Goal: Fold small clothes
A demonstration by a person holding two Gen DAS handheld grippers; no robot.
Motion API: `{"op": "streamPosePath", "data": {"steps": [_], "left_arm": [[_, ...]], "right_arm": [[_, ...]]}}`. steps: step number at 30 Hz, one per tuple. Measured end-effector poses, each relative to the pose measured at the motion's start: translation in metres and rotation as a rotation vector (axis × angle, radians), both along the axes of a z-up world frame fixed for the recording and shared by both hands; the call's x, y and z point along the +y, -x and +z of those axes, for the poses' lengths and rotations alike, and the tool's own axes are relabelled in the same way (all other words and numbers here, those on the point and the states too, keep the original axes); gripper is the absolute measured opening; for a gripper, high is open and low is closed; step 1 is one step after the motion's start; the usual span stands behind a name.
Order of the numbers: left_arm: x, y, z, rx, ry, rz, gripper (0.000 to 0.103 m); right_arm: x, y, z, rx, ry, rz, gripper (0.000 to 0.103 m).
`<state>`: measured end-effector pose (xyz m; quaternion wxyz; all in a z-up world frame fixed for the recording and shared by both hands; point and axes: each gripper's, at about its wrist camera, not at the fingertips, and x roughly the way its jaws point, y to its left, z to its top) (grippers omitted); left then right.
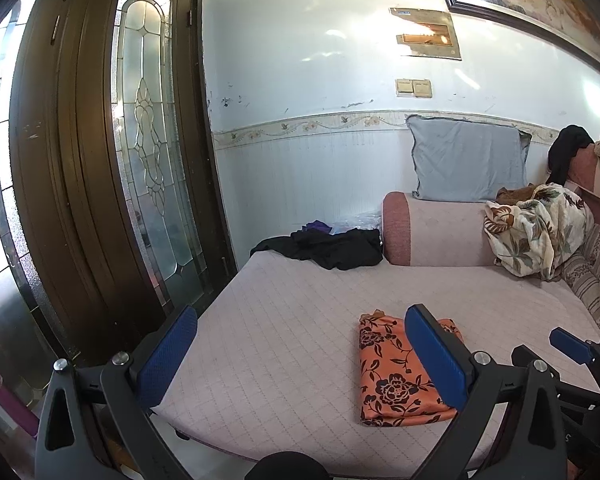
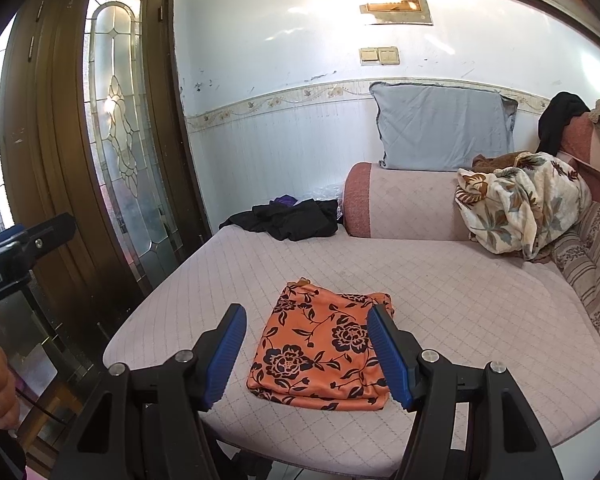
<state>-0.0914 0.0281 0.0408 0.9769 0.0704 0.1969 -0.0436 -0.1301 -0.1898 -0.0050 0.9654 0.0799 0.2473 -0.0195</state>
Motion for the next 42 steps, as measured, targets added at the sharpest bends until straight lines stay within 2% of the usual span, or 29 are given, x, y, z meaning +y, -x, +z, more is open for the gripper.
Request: {"op": "streamPosePath", "data": {"steps": [22, 42], "left_arm": [[0.001, -0.004, -0.003, 0.008, 0.0, -0.002, 0.103], [-0.007, -0.035, -0.019, 0.063, 0.011, -0.014, 0.103]], "right_arm": [[0.005, -0.007, -0.003, 0.007, 0.01, 0.013, 0.067], [0.006, -0.041, -0.015, 0.042, 0.011, 0.033, 0.067]]}}
